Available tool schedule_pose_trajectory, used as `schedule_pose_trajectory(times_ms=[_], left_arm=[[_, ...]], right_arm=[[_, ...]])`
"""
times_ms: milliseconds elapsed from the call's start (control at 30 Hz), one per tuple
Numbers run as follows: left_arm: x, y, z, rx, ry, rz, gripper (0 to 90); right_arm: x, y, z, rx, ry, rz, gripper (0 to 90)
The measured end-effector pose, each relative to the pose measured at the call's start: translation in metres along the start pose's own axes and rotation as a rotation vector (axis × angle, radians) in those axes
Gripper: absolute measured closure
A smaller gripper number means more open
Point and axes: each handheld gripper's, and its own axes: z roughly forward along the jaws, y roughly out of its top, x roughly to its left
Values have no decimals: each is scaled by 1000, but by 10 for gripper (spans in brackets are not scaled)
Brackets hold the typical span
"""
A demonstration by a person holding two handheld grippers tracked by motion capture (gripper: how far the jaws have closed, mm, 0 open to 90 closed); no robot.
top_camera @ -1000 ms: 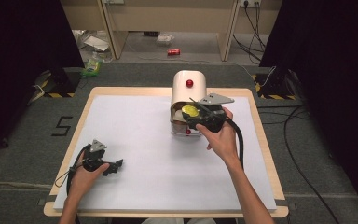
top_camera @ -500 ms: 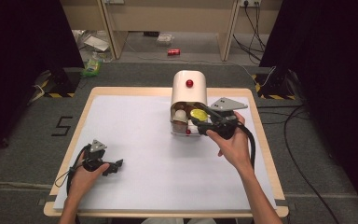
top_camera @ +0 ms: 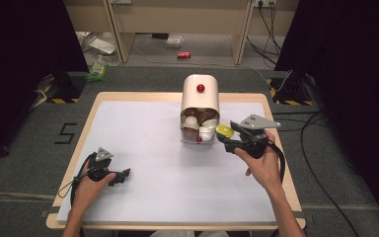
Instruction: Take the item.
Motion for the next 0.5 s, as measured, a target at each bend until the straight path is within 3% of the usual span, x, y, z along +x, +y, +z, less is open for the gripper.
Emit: schedule_pose_trajectory(times_ms=[500], left_arm=[[0,0,0,-1,-2,-1,0]], right_arm=[[-15,-31,4,24,-20,30,408]])
